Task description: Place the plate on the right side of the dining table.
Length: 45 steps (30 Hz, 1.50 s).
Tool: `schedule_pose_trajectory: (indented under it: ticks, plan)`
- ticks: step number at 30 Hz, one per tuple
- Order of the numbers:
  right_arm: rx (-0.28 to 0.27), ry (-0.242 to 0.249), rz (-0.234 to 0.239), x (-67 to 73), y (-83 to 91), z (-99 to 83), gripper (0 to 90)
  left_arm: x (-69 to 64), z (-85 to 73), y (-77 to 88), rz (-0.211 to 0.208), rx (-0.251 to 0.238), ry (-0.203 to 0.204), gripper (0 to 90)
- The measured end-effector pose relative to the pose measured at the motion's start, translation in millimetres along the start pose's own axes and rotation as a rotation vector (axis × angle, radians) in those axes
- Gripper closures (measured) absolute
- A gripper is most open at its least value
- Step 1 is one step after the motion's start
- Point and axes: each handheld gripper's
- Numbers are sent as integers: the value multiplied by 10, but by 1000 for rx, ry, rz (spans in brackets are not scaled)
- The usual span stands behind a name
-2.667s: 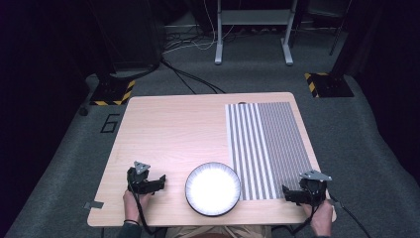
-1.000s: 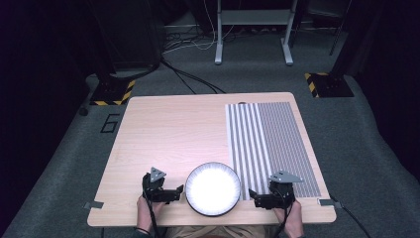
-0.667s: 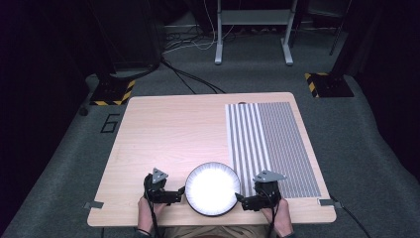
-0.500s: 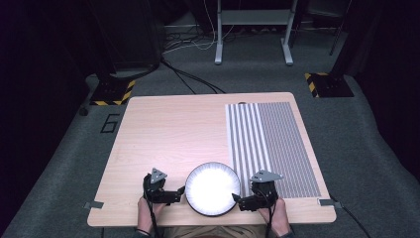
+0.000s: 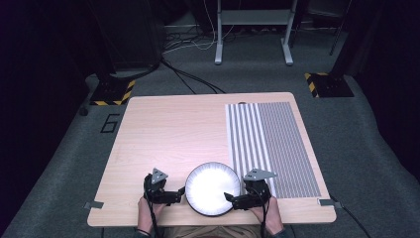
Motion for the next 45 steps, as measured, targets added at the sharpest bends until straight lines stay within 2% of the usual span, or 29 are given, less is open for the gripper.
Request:
schedule_pose_trajectory:
  ticks: [6,10,13,27,39,45]
  plan:
    - [0,5,13,61,-27,30,87,5,1,0,-3,2,4,1]
    - [-10,5,-7,76,-35,35,110,5,0,2,-4,0,1,1]
    - [-17,-11,-6,73,-35,31,121,4,0,3,-4,-1,1,1]
    - [-15,-15,-30,108,-69,38,112,19,2,0,-18,5,12,2]
    - [-16,-36,-31,108,-85,16,113,3,1,-2,-1,2,7,2]
    - [-15,-42,-36,115,-85,18,113,9,1,-3,-7,1,10,2]
Point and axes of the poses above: each handheld gripper's, and its own axes: y roughly backward along the jaws, z roughly out of its top, x roughly to its left, and after that the axes turned 15 degrees about -z, right-handed
